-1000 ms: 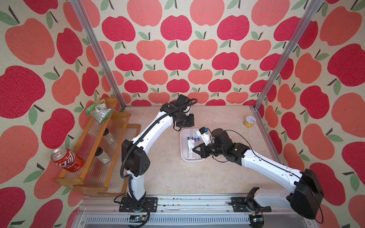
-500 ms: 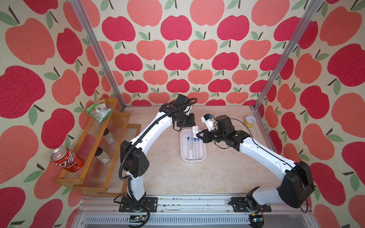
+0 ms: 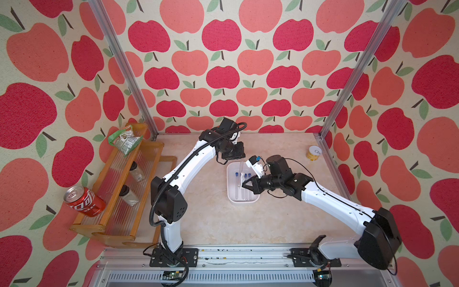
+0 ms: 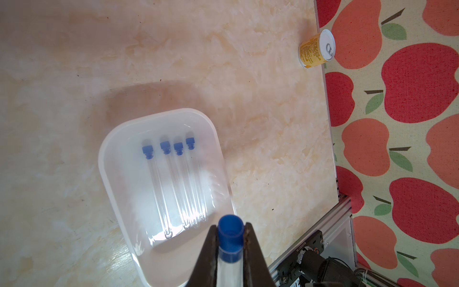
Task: Wipe the exteriors of test tubes
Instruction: Wipe the dirt from the test tube.
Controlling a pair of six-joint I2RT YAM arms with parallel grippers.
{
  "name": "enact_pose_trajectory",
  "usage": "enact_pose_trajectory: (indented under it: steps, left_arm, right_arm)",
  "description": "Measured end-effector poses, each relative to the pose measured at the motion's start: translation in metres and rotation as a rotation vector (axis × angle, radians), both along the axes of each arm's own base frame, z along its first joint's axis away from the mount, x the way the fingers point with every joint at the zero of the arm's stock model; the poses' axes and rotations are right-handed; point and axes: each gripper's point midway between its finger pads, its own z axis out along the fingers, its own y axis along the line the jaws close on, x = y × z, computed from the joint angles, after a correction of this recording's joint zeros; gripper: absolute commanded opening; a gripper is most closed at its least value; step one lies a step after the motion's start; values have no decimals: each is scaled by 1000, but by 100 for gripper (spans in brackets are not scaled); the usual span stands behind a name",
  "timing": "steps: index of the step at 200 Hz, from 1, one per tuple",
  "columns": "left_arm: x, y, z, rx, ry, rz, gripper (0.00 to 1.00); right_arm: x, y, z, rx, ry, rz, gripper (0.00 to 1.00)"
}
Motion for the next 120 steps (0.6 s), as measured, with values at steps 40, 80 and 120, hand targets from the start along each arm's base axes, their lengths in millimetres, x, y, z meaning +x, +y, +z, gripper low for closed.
enact_pose_trajectory:
  steps: [40, 80, 120]
  left_arm:
    - [3, 2, 2, -18, 2, 4, 14]
    - [3, 2, 11, -66, -7, 7, 14]
    - [-6, -2, 23, -146, -21, -8, 15]
  right_arm:
    - [-33, 2, -2, 24, 25, 91, 0]
    - [-41, -10, -23, 12, 37, 94, 0]
    - [-21, -24, -38, -69, 5, -12, 0]
